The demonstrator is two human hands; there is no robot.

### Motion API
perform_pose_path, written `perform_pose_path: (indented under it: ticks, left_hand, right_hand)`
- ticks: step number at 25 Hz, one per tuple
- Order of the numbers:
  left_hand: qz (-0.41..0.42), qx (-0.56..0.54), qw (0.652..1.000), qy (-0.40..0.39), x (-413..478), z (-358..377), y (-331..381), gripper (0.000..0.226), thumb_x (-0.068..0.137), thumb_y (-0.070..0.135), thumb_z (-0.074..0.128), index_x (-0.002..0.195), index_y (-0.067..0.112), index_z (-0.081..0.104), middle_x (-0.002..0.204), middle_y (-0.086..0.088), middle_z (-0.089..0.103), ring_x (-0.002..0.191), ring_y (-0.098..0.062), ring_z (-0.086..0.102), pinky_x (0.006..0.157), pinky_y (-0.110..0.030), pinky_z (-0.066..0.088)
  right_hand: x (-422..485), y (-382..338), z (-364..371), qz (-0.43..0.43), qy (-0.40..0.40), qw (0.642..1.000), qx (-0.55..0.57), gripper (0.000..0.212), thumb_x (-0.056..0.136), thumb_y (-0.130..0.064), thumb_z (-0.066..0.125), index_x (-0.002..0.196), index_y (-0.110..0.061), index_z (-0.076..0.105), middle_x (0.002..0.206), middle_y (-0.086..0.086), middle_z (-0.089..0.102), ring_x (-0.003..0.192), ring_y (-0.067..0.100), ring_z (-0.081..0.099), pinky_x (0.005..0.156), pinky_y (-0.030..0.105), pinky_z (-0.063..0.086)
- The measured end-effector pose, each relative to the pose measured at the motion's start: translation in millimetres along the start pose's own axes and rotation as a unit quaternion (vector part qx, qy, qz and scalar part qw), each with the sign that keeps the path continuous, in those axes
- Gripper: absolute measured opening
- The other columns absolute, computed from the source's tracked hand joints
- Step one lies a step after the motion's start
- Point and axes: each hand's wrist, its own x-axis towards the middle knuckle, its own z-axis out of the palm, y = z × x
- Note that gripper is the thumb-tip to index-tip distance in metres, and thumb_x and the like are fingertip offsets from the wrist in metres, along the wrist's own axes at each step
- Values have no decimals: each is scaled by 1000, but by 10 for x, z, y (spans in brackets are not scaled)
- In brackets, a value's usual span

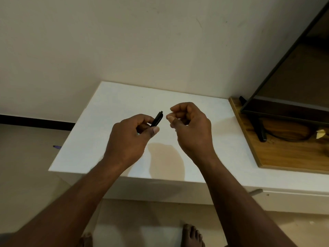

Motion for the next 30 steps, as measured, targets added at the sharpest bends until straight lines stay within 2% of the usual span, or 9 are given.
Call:
perform_pose_path:
  ticks: [2,4,7,9,11,13,17,22,30]
  left_hand:
    - [-2,-5,1000,3,2,3,-7,15,89,35,78,103,32,72,79,16,73,81,5,66,66,-18,45]
    - [-2,-7,1000,5,2,8,-14,13,87,33,80,97,31,71,78,15,72,81,3,66,66,-16,43]
    - [3,-5,1000,10,4,-1,-15,12,86,31,81,92,32,70,76,16,71,80,5,65,61,-6,42]
    - [1,-9,1000,11,10,-23,-17,11,87,31,81,90,33,71,78,20,71,77,7,64,58,-5,42]
    - [1,-11,1000,11,15,-38,-17,10,87,30,80,90,33,71,84,28,70,73,7,64,57,-12,43]
    - [4,-10,1000,15,16,-40,-15,11,86,29,81,90,33,72,81,27,71,74,7,64,59,-17,43]
    - [12,4,1000,22,24,-41,-11,11,86,29,82,91,32,73,76,20,71,82,6,65,64,-13,42]
    - [14,11,999,29,37,-46,-16,11,85,30,82,91,32,73,77,18,72,82,4,65,64,-13,41]
    - [12,9,1000,24,36,-55,-11,12,85,30,83,90,33,73,78,17,73,82,3,66,64,-13,42]
  right_hand:
    - [11,-9,-16,30,4,999,38,11,95,-15,77,99,-25,74,88,-4,79,79,11,73,69,22,57]
    - [20,-16,-36,59,6,995,84,11,94,-15,78,97,-25,75,89,0,80,78,15,74,67,24,57]
    - [35,-16,-74,91,14,987,133,8,94,-16,79,98,-23,76,92,0,82,75,9,72,71,25,55]
    - [39,-10,-89,103,14,984,143,6,96,-17,77,98,-22,77,94,-1,83,76,9,72,75,28,55]
    - [38,-10,-96,107,9,984,145,3,97,-18,76,98,-21,77,95,-2,83,77,9,72,76,28,55]
    - [37,-15,-97,107,-1,984,141,4,98,-18,75,97,-22,77,96,0,83,77,9,72,74,26,55]
    - [23,-34,-74,86,-40,989,113,12,99,-14,73,95,-24,77,96,2,82,76,7,70,67,19,55]
    - [6,-42,-37,71,-45,992,90,15,98,-13,74,93,-26,78,92,2,81,78,10,71,72,27,55]
    - [9,-38,-22,63,-45,994,82,13,98,-14,74,93,-26,78,89,4,79,79,14,72,72,29,56]
